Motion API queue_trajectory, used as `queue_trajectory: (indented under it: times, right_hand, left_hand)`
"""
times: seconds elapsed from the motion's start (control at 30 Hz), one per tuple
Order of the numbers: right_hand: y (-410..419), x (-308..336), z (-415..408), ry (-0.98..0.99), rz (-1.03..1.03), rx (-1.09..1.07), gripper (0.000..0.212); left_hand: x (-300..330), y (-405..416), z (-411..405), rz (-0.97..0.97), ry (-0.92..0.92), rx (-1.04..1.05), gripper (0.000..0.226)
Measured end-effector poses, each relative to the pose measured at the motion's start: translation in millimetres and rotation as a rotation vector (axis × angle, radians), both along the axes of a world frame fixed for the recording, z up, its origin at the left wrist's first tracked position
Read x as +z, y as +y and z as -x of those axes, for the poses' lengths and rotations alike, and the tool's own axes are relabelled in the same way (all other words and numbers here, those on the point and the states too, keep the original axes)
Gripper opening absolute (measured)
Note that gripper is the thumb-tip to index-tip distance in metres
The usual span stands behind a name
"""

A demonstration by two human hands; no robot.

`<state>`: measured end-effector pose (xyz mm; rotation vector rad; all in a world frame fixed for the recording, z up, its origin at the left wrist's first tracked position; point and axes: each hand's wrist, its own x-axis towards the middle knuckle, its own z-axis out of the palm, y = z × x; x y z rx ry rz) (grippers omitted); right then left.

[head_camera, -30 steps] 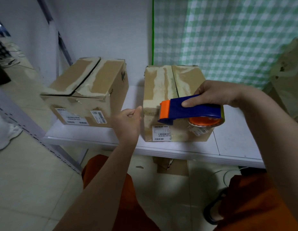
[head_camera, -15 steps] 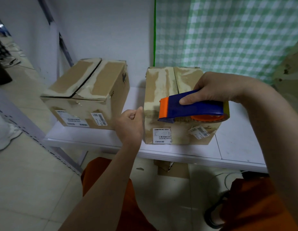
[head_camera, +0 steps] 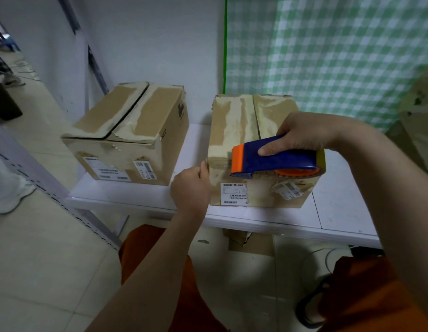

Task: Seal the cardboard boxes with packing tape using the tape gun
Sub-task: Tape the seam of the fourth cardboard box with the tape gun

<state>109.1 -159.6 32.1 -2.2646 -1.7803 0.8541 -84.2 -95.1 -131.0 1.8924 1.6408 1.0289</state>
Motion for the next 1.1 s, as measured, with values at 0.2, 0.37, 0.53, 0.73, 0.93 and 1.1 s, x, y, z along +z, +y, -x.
queue_trajectory:
  times: [0.2, 0.37, 0.53, 0.73, 0.93, 1.1]
  right_hand:
    - [-1.2, 0.0, 0.4, -0.003, -0.009, 0.014, 0.057]
    - [-2.5, 1.8, 3.1, -0.009, 0.002, 0.026, 0.061]
    - [-3.3, -1.1, 4.4, -0.014, -0.016, 0.027, 0.055]
    - [-5.0, -0.3, 4.2, -0.009, -0.015, 0.028, 0.052]
    - [-5.9, -1.1, 4.1, -0.011, -0.022, 0.037, 0.052]
    - [-7.0, -2.3, 3.9, -0.009, -0.029, 0.032, 0.051]
  left_hand:
    - [8.5, 7.9, 17.5, -0.154, -0.228, -0.083, 0.016]
    - [16.8, 14.2, 16.2, -0.144, -0.324, -0.452, 0.022]
    - [8.2, 12.3, 17.5, -0.062, -0.324, -0.487, 0.037]
    - [13.9, 5.5, 18.1, -0.264, -0.127, -0.513, 0.041]
    - [17.9, 19.0, 27.2, -0.292, -0.063, -0.571, 0.035]
    - [27.6, 25.1, 26.4, -0.134, -0.115, -0.562, 0.033]
